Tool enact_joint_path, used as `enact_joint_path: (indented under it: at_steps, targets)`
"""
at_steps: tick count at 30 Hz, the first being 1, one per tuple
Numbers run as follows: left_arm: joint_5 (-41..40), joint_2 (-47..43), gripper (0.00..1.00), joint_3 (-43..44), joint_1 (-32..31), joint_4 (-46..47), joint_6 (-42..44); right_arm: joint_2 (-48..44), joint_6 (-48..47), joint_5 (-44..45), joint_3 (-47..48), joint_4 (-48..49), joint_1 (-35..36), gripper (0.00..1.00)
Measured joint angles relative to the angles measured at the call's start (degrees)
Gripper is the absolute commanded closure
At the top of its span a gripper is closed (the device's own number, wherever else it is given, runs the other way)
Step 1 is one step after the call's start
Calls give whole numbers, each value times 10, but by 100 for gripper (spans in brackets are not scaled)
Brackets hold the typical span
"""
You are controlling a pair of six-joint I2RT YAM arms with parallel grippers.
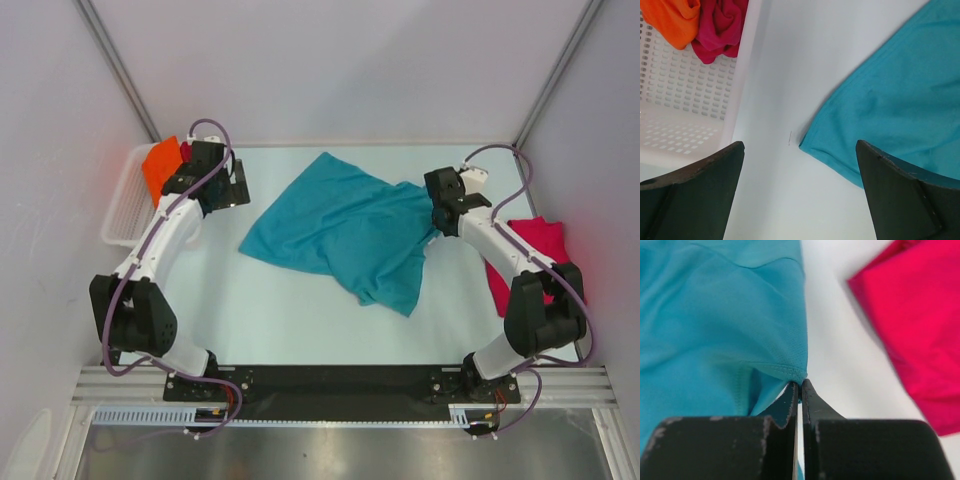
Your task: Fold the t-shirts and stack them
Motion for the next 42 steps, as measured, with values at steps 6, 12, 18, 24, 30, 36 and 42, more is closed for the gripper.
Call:
enact_joint_path:
  at_steps: [6,12,18,24,30,36,42]
  targets:
    - [10,-6,2,0,0,1,0,-15,31,47,-2,-62,-19,91]
    - [21,-10,1,0,0,1,0,-25,30,30,12,-77,-51,67]
    - [30,-11,1,-13,0,3,-2,-3,13,-17,47,-83,-19,60]
    - [31,-8,3,-18,0,-2,-12,-2,5,-59,75,-87,11,61]
    - [29,33,7,-37,0,1,-43,-3,2,-86,75,-93,33,62]
    - [35,89,8,-84,0,8,-79,-3,0,-105,75,-101,46,61]
    - [63,98,16,-108,-13,38,-93,-5,-4,-118,67,-99,45,62]
